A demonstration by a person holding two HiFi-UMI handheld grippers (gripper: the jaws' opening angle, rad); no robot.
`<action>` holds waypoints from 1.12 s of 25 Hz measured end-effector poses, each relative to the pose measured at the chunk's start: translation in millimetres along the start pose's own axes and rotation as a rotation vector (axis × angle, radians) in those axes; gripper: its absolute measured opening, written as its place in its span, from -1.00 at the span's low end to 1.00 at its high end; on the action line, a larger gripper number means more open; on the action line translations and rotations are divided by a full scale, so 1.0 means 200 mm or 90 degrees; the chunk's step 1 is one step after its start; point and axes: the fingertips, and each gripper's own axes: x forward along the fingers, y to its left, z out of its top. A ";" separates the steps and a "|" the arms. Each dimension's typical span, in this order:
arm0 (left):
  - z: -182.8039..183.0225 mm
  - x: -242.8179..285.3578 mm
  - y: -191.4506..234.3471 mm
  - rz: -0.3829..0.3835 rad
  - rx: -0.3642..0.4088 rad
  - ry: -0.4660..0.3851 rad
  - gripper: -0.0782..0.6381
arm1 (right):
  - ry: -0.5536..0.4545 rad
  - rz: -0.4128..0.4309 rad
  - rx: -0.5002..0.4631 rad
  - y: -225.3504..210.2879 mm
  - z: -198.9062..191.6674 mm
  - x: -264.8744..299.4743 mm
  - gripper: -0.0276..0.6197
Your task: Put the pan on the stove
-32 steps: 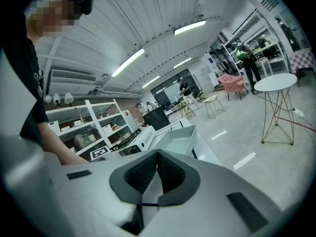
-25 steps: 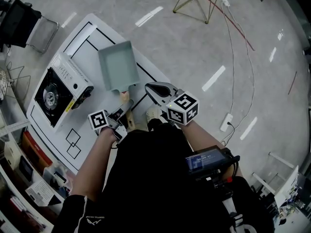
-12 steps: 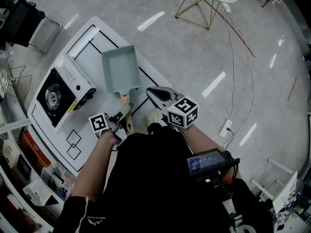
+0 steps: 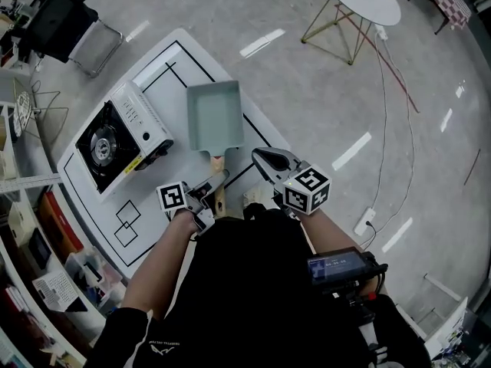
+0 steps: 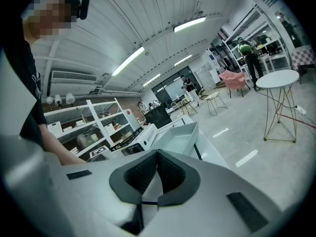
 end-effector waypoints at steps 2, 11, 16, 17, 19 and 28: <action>0.00 0.00 -0.02 -0.006 0.004 -0.001 -0.46 | 0.001 0.002 0.001 0.00 0.00 0.00 -0.83; 0.03 -0.03 -0.11 -0.005 0.025 -0.021 -0.46 | 0.004 0.023 -0.015 0.04 0.00 0.02 -0.83; 0.05 -0.03 -0.17 -0.007 0.033 -0.038 -0.44 | 0.015 0.042 -0.027 0.09 0.00 0.01 -0.83; 0.06 -0.04 -0.19 -0.006 0.035 -0.042 -0.45 | 0.016 0.046 -0.029 0.09 0.00 0.02 -0.83; 0.08 -0.05 -0.22 -0.007 0.040 -0.048 -0.44 | 0.017 0.052 -0.030 0.11 0.00 0.03 -0.83; 0.17 -0.14 -0.38 -0.018 0.062 -0.072 -0.44 | 0.049 0.081 -0.040 0.20 -0.04 0.12 -0.83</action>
